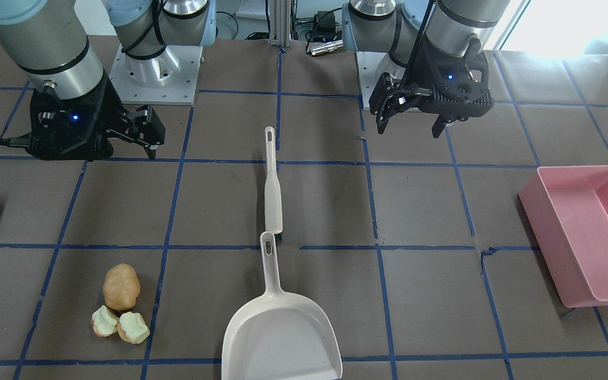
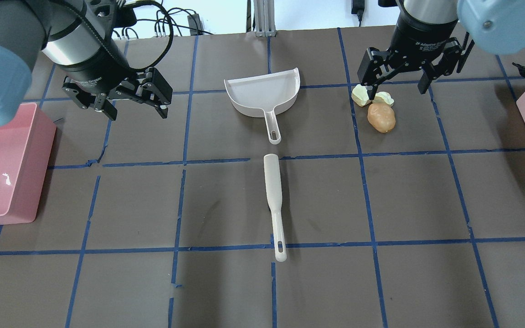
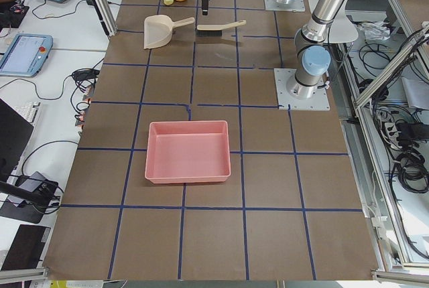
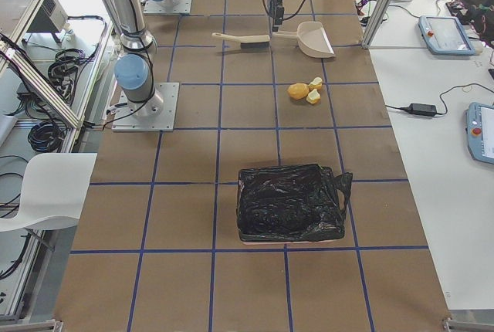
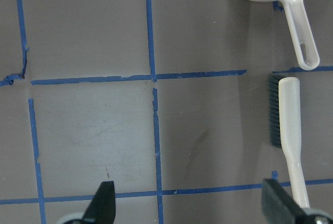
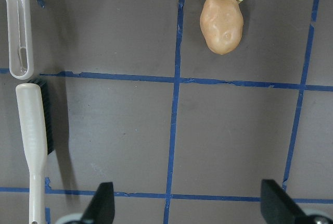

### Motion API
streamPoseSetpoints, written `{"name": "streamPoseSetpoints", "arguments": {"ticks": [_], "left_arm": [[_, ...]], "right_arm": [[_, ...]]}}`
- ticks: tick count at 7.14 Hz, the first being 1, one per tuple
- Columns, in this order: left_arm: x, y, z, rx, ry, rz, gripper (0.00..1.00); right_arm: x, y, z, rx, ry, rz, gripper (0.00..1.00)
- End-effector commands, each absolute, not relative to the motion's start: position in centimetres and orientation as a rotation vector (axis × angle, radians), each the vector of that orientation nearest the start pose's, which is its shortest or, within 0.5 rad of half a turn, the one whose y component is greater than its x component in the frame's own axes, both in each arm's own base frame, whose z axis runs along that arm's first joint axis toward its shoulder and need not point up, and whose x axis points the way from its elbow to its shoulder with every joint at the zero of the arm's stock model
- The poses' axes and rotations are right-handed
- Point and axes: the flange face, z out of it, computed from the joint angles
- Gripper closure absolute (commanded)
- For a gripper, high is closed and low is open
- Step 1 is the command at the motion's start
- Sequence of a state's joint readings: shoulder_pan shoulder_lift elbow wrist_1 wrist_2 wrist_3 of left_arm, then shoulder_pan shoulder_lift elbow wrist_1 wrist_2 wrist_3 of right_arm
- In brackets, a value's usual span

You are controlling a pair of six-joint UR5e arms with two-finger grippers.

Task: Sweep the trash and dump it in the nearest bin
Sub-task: 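Move the left gripper toward the white brush handle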

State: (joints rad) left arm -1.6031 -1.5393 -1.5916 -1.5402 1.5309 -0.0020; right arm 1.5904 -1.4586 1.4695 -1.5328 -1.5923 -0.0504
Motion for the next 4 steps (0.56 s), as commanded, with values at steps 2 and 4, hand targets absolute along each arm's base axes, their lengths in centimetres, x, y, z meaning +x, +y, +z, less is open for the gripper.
{"name": "streamPoseSetpoints", "arguments": {"ticks": [2, 4], "left_arm": [[-15.31, -47.68, 49.69, 0.050, 3.178, -0.067, 0.00], [-15.76, -47.83, 49.17, 0.050, 3.179, -0.050, 0.00]], "right_arm": [[14.18, -53.49, 47.47, -0.109, 3.152, 0.061, 0.00], [14.07, -54.14, 47.11, -0.107, 3.165, 0.049, 0.00]]}}
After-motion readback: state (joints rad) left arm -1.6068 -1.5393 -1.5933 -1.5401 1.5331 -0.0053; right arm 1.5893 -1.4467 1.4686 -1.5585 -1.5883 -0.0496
